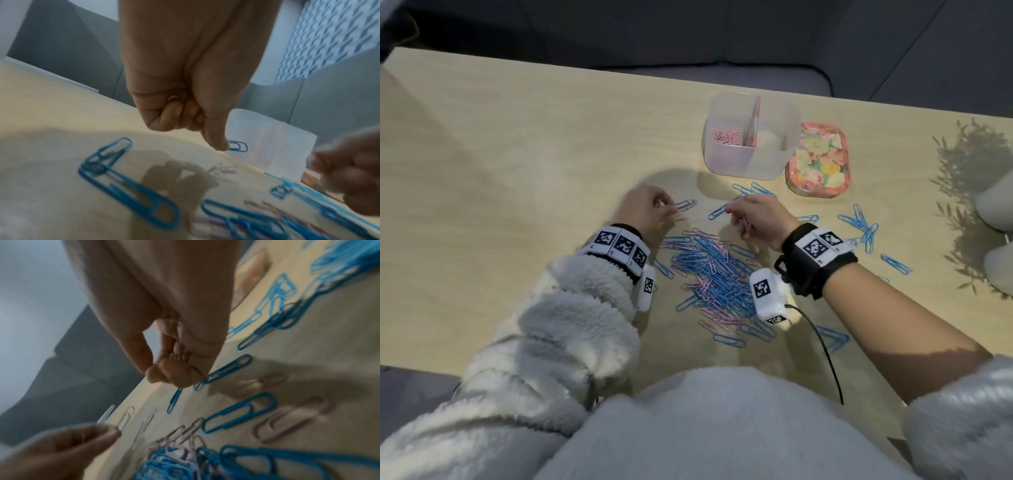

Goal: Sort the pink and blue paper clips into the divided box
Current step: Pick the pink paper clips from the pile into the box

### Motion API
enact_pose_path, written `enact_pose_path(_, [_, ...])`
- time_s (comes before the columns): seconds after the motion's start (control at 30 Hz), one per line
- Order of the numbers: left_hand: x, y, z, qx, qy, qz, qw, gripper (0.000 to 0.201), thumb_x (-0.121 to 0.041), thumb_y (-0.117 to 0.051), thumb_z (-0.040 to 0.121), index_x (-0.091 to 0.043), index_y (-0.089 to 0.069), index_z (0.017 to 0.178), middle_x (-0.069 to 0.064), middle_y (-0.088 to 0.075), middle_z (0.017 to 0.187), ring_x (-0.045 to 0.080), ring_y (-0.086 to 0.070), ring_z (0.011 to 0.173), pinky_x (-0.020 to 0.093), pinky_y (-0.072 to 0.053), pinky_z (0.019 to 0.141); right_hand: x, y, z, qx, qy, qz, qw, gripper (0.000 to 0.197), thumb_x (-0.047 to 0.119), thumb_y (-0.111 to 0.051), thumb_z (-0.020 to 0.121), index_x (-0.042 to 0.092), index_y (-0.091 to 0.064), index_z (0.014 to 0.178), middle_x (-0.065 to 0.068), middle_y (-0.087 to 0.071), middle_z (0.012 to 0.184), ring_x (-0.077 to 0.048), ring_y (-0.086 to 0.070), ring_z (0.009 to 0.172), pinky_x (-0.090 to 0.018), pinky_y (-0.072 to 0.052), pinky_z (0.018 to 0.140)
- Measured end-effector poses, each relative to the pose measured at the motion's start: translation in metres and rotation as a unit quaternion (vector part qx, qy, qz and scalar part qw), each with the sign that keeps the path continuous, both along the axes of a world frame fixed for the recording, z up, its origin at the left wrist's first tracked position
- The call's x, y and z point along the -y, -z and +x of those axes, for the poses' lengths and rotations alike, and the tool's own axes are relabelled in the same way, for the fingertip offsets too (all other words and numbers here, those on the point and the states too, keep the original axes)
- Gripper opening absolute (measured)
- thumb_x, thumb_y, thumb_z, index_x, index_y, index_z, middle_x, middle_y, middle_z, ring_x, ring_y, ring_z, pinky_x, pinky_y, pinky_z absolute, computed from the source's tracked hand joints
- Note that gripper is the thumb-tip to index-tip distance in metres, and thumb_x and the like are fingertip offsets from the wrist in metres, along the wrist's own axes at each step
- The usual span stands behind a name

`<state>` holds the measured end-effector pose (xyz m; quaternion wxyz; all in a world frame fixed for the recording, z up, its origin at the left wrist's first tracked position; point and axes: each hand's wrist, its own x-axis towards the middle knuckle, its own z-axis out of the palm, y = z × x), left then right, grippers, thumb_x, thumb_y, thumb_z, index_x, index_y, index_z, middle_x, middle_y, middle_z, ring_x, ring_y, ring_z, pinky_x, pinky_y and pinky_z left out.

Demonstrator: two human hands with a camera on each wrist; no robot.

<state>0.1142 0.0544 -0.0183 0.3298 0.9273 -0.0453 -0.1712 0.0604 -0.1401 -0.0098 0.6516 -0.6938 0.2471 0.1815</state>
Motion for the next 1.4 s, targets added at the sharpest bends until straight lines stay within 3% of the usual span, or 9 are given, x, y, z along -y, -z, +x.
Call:
enact_pose_path(0.13, [-0.013,-0.007,0.011,0.026,-0.026,0.015,0.999,0.018,-0.019,-0.063,0.086,-0.007,-0.070,0.096,0.011,-0.064,0.080,0.022,-0.053,0.073,0.025,-0.039,0.063,-0.016,0.010,0.005,0.079,-0.137,-0.218,0.963,0.005,0.011,-0.064,0.082,0.009,-0.068,0.081,0.005,-0.049,0.057,-0.002,-0.045,0.047,-0.016,-0.036,0.048])
enact_pose_path(0.23, [-0.013,-0.006,0.012,0.049,-0.017,0.053,0.997,0.023,-0.018,-0.059,0.087,-0.009,-0.067,0.106,0.018,-0.066,0.102,0.031,-0.060,0.094,0.031,-0.044,0.076,-0.031,0.015,0.006,0.111,-0.229,-0.328,0.910,0.019,0.027,-0.072,0.076,0.014,-0.072,0.090,0.005,-0.063,0.077,-0.012,-0.055,0.072,-0.025,-0.041,0.065])
enact_pose_path(0.47, [0.017,0.001,0.008,0.049,0.100,0.067,0.992,0.025,-0.028,-0.067,0.080,-0.013,-0.067,0.101,0.010,-0.063,0.098,0.021,-0.053,0.085,0.027,-0.035,0.072,-0.043,0.015,-0.005,0.155,-0.306,-0.470,0.814,0.019,0.025,-0.056,0.088,0.021,-0.071,0.100,-0.006,-0.069,0.105,-0.028,-0.059,0.104,-0.034,-0.045,0.081])
enact_pose_path(0.77, [0.028,0.009,0.007,0.023,0.155,0.123,0.980,0.011,-0.014,-0.055,0.084,-0.005,-0.059,0.082,0.019,-0.064,0.096,0.032,-0.060,0.088,0.032,-0.041,0.071,-0.040,0.019,-0.005,0.087,-0.280,-0.352,0.889,0.004,0.012,-0.067,0.075,0.010,-0.069,0.078,-0.009,-0.072,0.090,-0.023,-0.064,0.085,-0.035,-0.052,0.081])
enact_pose_path(0.97, [0.004,0.004,0.013,-0.008,0.059,0.003,0.998,0.018,-0.020,-0.060,0.088,-0.004,-0.062,0.097,0.008,-0.062,0.096,0.020,-0.055,0.090,0.032,-0.044,0.083,-0.025,0.013,-0.010,0.094,-0.201,-0.226,0.949,0.019,0.003,-0.064,0.075,0.014,-0.057,0.061,-0.001,-0.058,0.062,-0.008,-0.050,0.054,-0.020,-0.042,0.058])
enact_pose_path(1.07, [-0.009,-0.001,0.019,-0.065,-0.018,-0.099,0.993,0.016,-0.008,-0.048,0.092,-0.005,-0.062,0.098,0.007,-0.057,0.085,0.017,-0.051,0.077,0.025,-0.043,0.066,-0.007,0.004,-0.011,0.086,-0.088,-0.092,0.988,0.022,0.000,-0.062,0.080,0.013,-0.056,0.062,-0.001,-0.052,0.061,-0.008,-0.044,0.051,-0.016,-0.037,0.049])
enact_pose_path(1.17, [-0.015,0.000,0.023,-0.170,-0.098,-0.128,0.972,0.033,-0.001,-0.032,0.090,-0.013,-0.059,0.075,0.007,-0.052,0.068,0.015,-0.040,0.057,0.025,-0.028,0.051,0.000,-0.002,-0.009,0.049,0.008,0.092,0.995,0.019,-0.006,-0.050,0.088,0.010,-0.053,0.077,-0.005,-0.050,0.067,-0.009,-0.041,0.049,-0.018,-0.032,0.042])
enact_pose_path(1.27, [-0.010,-0.001,0.020,-0.197,-0.118,-0.101,0.968,0.028,-0.014,-0.037,0.091,-0.013,-0.056,0.070,0.008,-0.053,0.069,0.017,-0.040,0.057,0.025,-0.029,0.052,-0.005,0.000,-0.005,0.012,0.055,0.167,0.984,0.025,-0.006,-0.035,0.089,0.010,-0.054,0.087,-0.004,-0.044,0.065,-0.012,-0.039,0.051,-0.022,-0.032,0.043])
enact_pose_path(1.4, [0.003,0.003,0.011,-0.076,-0.020,0.062,0.995,0.032,-0.042,-0.052,0.089,-0.010,-0.055,0.081,0.006,-0.055,0.078,0.023,-0.050,0.075,0.030,-0.038,0.069,-0.026,0.004,-0.003,-0.041,0.033,0.157,0.986,0.027,0.013,-0.040,0.089,0.011,-0.048,0.063,-0.004,-0.042,0.061,-0.011,-0.040,0.039,-0.021,-0.028,0.040])
